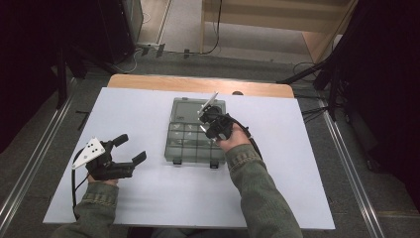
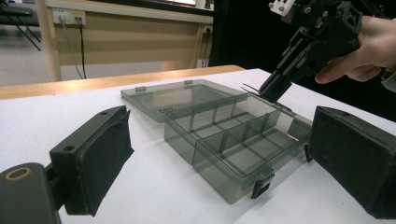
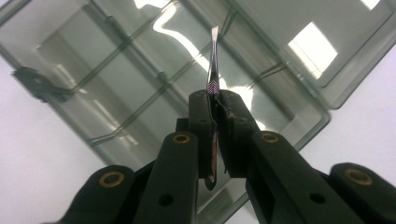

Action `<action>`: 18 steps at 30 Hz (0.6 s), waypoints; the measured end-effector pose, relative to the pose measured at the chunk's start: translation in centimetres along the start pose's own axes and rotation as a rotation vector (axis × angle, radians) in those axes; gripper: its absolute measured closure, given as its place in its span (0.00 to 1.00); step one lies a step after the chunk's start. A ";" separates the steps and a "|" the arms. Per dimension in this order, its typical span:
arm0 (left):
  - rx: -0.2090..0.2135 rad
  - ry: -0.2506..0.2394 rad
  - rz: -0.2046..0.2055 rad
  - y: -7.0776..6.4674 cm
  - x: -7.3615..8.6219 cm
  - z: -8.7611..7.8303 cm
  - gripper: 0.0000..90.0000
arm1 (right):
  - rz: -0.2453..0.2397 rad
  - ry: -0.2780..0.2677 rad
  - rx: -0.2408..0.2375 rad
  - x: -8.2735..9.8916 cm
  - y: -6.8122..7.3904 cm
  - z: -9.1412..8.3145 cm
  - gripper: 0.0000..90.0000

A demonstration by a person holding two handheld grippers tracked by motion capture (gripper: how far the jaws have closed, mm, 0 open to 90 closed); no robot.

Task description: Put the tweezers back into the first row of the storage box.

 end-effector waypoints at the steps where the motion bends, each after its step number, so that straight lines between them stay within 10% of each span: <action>1: -0.001 0.000 0.000 0.0 0.0 0.0 0.06 | -0.011 -0.007 0.023 -0.1 -0.3 0.2 0.95; 18: 0.002 -0.001 -0.008 0.1 0.0 0.0 0.06 | -0.090 -0.065 -0.008 -0.5 -1.0 1.7 0.95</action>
Point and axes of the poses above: each handheld gripper's, and its own axes: z roughly forward along the jaws, x roughly out of its underside, y roughly to its left, the point moved 7 cm from there along z, roughly forward along the jaws, and after that the axes turned 15 degrees about -y, right-handed, at the moved point
